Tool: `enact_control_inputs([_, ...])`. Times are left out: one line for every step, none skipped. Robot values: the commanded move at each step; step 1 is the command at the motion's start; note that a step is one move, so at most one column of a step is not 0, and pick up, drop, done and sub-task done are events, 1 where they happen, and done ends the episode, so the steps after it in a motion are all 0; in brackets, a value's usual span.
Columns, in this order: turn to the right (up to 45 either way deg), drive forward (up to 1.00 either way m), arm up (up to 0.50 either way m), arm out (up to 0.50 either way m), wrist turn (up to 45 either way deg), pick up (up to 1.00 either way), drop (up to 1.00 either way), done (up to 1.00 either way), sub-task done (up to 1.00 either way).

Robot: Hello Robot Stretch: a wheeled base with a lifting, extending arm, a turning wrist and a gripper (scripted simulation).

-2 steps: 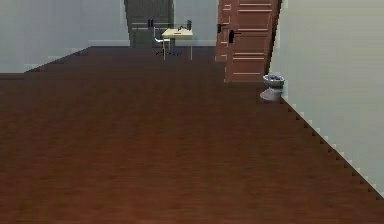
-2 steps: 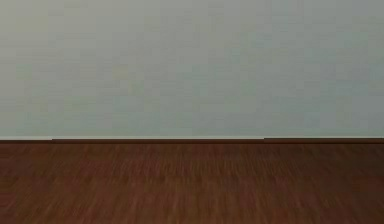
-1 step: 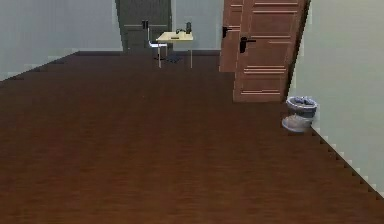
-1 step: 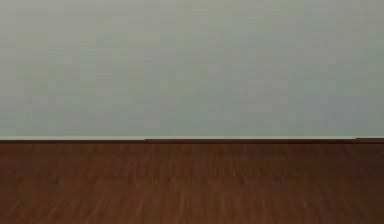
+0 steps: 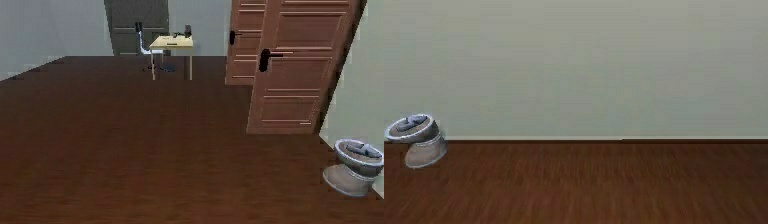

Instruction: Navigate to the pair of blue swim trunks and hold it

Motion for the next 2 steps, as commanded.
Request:
enact_control_inputs([0.0, 1.0, 0.0, 0.0, 0.0, 0.0, 0.0, 0.0, 0.0])
enact_control_inputs([6.0, 0.0, 0.0, 0.0, 0.0, 0.0, 0.0, 0.0, 0.0])
